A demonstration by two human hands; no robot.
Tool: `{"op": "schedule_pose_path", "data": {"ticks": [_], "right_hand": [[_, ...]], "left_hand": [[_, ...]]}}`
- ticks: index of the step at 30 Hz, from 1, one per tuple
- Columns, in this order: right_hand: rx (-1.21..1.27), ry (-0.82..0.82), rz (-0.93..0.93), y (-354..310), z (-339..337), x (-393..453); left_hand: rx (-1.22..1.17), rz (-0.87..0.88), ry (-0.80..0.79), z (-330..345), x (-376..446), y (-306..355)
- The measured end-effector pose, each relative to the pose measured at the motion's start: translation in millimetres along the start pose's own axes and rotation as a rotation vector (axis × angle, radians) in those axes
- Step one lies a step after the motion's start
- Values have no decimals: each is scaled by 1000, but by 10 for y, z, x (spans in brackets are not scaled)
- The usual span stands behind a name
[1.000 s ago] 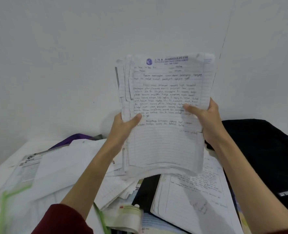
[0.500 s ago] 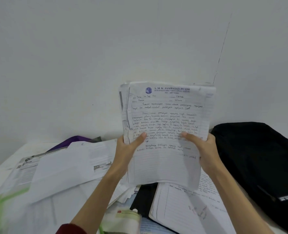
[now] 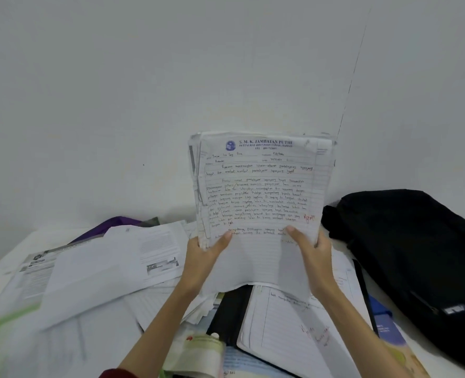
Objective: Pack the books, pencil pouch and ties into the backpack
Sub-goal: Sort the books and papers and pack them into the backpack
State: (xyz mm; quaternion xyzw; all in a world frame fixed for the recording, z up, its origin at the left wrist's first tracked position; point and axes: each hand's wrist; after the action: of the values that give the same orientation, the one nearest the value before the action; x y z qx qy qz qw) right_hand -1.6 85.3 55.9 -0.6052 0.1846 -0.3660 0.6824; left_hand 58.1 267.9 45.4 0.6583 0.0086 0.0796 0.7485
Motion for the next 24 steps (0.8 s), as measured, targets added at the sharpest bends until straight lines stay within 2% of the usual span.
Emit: {"op": "schedule_pose_path", "data": {"ticks": [5, 8, 12, 16, 19, 21, 23, 24], "right_hand": [[-64, 179, -239, -96, 52, -5], [-122, 204, -245, -170, -24, 52], [-329, 222, -70, -75, -377, 163], [-817, 89, 148, 272, -863, 180], [-1087, -59, 206, 431, -990, 57], [-1225, -77, 90, 435, -961, -7], [-1384, -8, -155, 368, -873, -44], [-1355, 26, -256, 327, -795, -53]], "left_hand": [[6, 159, 116, 138, -50, 133], [15, 179, 78, 193, -81, 229], [211, 36, -151, 204, -181, 121], [434, -198, -532, 141, -392, -124], [591, -195, -573, 77, -481, -223], [599, -207, -533, 5, -451, -206], [628, -200, -472, -107, -374, -152], [653, -158, -413, -193, -309, -152]]}}
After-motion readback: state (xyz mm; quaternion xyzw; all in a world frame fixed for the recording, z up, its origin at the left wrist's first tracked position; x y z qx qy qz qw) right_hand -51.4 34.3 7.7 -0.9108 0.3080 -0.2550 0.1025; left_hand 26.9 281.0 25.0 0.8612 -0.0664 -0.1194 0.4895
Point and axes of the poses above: each hand's wrist, its own x-axis towards the middle knuckle, its own z-axis out of the palm, y = z × x, and after that the axes turned 15 degrees about y, right-handed
